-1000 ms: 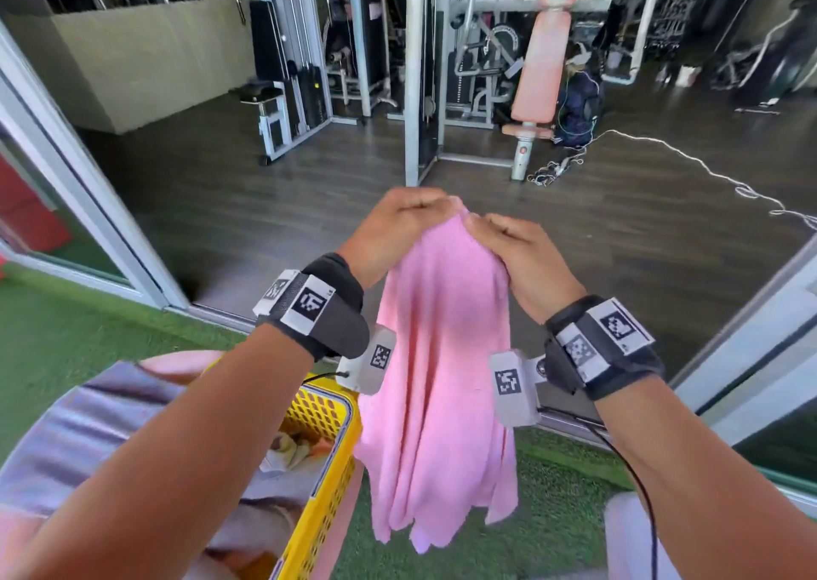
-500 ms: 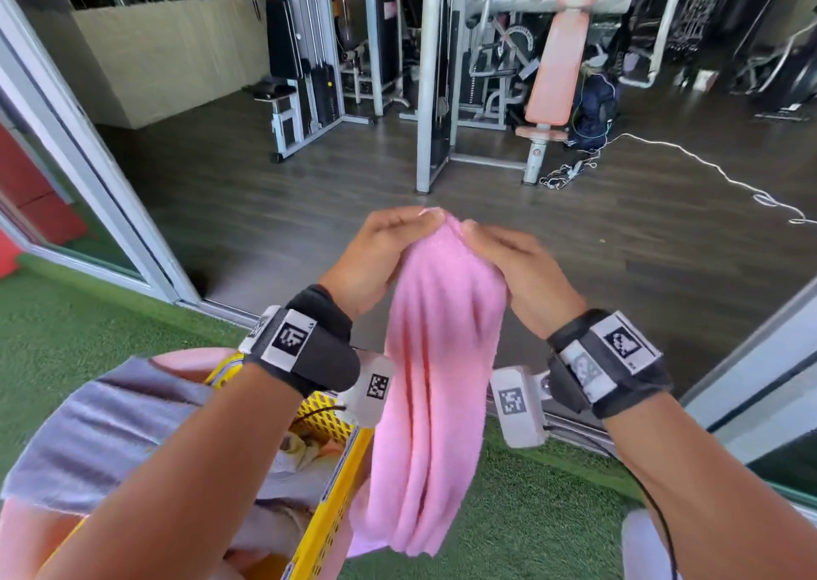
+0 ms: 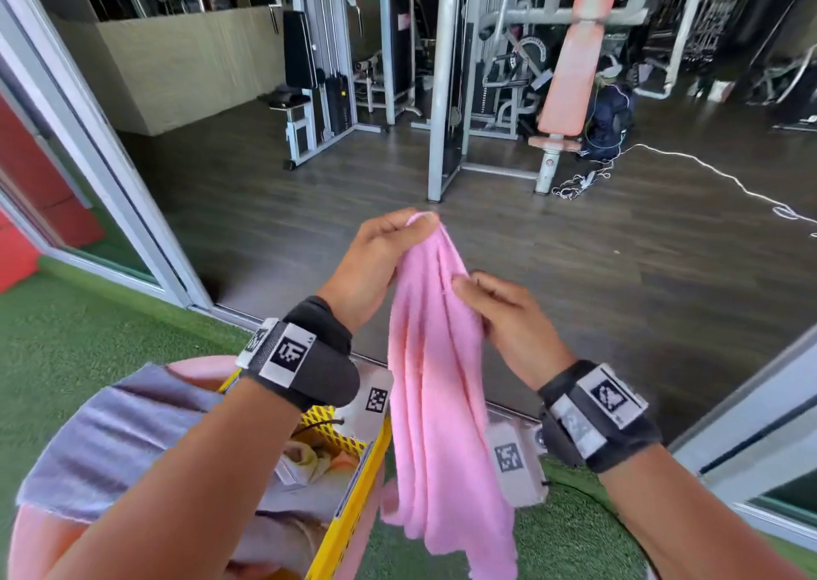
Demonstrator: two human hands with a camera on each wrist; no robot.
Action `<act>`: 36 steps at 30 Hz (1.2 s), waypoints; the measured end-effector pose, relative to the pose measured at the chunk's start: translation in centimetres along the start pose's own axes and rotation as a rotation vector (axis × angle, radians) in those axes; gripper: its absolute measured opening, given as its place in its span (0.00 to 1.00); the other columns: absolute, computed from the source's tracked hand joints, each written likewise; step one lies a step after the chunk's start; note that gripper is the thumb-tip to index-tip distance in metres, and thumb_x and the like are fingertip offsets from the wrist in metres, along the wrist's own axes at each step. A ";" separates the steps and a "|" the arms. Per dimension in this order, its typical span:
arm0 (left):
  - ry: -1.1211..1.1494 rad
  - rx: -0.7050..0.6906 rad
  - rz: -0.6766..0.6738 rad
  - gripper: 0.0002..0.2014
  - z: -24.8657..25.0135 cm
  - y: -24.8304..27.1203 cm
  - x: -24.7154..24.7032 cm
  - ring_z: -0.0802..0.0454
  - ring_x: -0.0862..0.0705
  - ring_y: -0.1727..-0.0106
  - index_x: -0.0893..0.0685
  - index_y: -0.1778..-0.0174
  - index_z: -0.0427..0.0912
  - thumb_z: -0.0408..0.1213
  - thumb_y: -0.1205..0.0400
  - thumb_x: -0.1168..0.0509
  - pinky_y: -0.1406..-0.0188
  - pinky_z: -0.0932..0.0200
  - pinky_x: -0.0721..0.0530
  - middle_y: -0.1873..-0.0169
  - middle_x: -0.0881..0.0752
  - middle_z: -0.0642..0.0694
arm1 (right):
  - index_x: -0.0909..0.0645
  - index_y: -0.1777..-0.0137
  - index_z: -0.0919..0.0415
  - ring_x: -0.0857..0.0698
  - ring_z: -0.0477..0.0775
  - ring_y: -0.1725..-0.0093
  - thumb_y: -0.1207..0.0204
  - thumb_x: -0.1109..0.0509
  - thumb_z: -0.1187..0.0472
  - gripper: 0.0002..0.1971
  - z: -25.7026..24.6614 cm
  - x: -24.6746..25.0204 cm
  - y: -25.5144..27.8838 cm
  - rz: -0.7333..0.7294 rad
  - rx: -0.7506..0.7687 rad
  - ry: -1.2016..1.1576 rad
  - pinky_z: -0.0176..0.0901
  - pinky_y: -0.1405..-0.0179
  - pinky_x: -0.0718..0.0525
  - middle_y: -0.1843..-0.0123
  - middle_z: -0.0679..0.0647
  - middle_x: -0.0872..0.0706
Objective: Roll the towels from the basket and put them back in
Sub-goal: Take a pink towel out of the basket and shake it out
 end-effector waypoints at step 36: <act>-0.067 0.020 -0.144 0.18 -2.1 -1.7 -0.2 0.45 0.20 0.50 0.20 0.47 0.24 0.41 0.15 0.37 0.46 0.47 0.22 0.52 0.17 0.34 | 0.23 0.56 0.77 0.29 0.52 0.59 0.21 0.34 0.47 0.26 -3.5 1.3 -4.5 0.086 0.147 0.177 0.50 0.56 0.31 0.61 0.59 0.26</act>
Point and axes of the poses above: each hand's wrist, its own y-axis away from the middle knuckle, its own x-axis out of the back of the hand, z = x × y, the point moved 10 cm from there along -y, towards the middle knuckle
